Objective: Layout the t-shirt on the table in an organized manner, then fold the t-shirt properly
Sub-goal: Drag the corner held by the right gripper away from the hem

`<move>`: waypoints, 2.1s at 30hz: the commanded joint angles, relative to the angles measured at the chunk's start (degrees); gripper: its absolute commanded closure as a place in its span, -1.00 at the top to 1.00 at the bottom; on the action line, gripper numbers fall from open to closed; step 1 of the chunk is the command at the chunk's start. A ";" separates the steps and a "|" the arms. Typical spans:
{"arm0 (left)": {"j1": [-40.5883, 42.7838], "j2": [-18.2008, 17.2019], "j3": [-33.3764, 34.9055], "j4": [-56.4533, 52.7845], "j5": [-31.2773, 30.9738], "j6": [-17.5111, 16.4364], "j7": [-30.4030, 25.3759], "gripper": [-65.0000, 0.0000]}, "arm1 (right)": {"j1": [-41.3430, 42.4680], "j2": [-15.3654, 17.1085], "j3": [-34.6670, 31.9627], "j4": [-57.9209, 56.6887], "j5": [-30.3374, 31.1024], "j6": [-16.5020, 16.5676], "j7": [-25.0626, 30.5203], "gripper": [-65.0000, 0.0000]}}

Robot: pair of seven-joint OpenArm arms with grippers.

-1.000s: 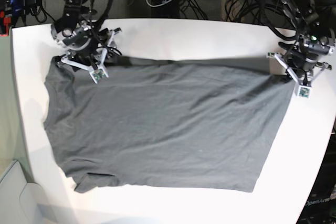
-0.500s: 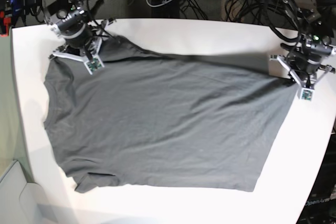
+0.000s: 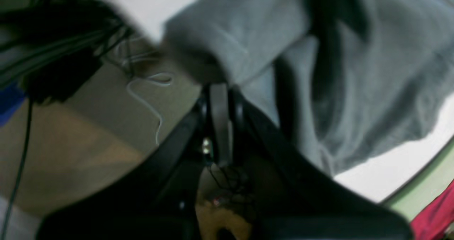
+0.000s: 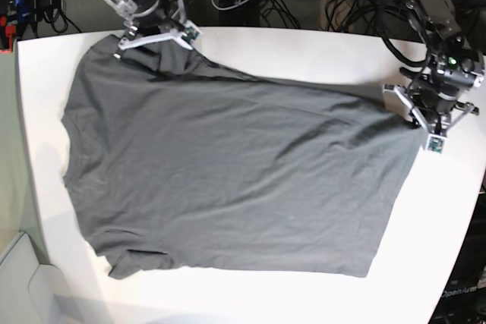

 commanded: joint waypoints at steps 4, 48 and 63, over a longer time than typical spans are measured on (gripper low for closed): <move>-0.60 -0.54 -0.15 0.91 -0.39 0.28 -0.81 -0.99 | 1.07 3.72 -0.93 0.98 -0.50 -0.25 -3.49 -1.00; 6.00 -3.97 -0.24 1.08 -0.13 0.19 -0.73 -0.98 | 1.51 18.22 -13.85 0.89 -0.50 -0.25 -19.67 0.12; 7.40 -6.51 -0.41 0.73 -0.04 0.19 -0.73 -0.44 | 10.65 19.98 -8.14 0.89 -0.59 -0.25 -19.49 0.12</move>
